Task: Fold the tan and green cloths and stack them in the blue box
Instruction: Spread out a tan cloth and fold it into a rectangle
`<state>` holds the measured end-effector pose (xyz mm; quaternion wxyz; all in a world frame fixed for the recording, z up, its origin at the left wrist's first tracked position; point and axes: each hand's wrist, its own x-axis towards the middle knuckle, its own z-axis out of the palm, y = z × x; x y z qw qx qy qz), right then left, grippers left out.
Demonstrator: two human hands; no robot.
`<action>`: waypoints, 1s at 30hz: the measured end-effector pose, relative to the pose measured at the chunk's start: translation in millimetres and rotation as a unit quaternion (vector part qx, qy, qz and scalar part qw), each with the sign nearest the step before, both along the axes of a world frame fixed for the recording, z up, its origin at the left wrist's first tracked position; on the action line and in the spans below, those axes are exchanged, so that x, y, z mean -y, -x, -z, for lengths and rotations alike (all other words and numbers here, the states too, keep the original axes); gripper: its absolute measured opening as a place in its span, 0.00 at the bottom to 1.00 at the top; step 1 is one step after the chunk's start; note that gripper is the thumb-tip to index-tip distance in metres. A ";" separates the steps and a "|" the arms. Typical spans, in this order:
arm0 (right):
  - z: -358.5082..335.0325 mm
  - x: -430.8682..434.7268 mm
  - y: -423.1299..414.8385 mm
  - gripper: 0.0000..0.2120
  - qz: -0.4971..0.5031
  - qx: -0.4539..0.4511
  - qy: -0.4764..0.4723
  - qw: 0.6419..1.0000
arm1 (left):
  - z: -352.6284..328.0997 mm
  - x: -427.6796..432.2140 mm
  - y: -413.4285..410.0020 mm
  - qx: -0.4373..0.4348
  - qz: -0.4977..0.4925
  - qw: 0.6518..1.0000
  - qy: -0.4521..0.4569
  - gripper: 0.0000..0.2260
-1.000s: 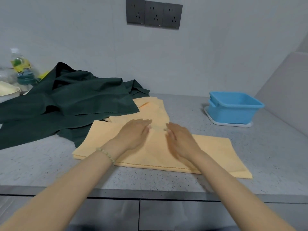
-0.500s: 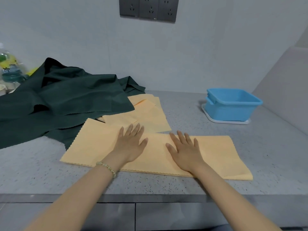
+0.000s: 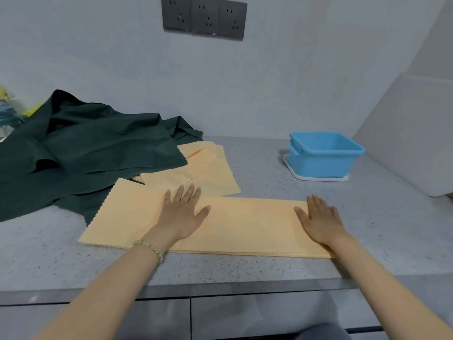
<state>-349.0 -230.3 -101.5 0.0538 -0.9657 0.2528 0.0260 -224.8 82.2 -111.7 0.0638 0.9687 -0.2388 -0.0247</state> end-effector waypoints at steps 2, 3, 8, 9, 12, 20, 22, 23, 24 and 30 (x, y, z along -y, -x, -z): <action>-7.3 -16.5 -5.3 0.31 -0.008 0.023 0.013 1.000 | 0.2 0.5 0.3 -0.001 -0.002 1.000 0.002 0.29; -10.2 -31.3 -10.2 0.30 -0.030 0.047 0.021 0.998 | 0.2 0.1 0.4 -0.001 -0.003 1.000 0.003 0.29; -8.8 -128.0 -40.7 0.27 -0.201 0.090 -0.031 0.975 | -0.7 1.2 1.4 -0.004 -0.005 1.000 0.003 0.30; -5.4 -142.5 -45.8 0.27 -0.222 0.084 -0.042 0.971 | -1.3 -0.1 1.0 -0.004 -0.010 1.000 0.002 0.30; 7.2 -153.3 -50.6 0.28 -0.232 0.053 -0.047 0.970 | -0.2 2.1 1.8 -0.002 -0.017 1.000 0.005 0.30; 17.7 -145.3 -55.1 0.29 -0.229 0.051 -0.026 0.972 | 3.6 -41.0 -9.8 0.009 -0.051 0.998 0.041 0.29; 17.9 -144.5 -55.4 0.29 -0.231 0.052 -0.025 0.971 | 4.0 -67.5 -15.7 0.002 -0.079 0.996 0.044 0.28; 17.3 -144.4 -55.4 0.29 -0.231 0.052 -0.026 0.971 | 4.0 -80.0 -18.3 -0.001 -0.096 0.995 0.040 0.28; 16.7 -144.5 -55.3 0.29 -0.231 0.050 -0.028 0.971 | 3.5 -90.4 -20.4 -0.005 -0.110 0.993 0.034 0.28; 9.0 -144.3 -52.6 0.30 -0.245 0.032 -0.060 0.967 | -8.4 -99.1 -20.3 -0.029 -0.124 0.992 0.024 0.29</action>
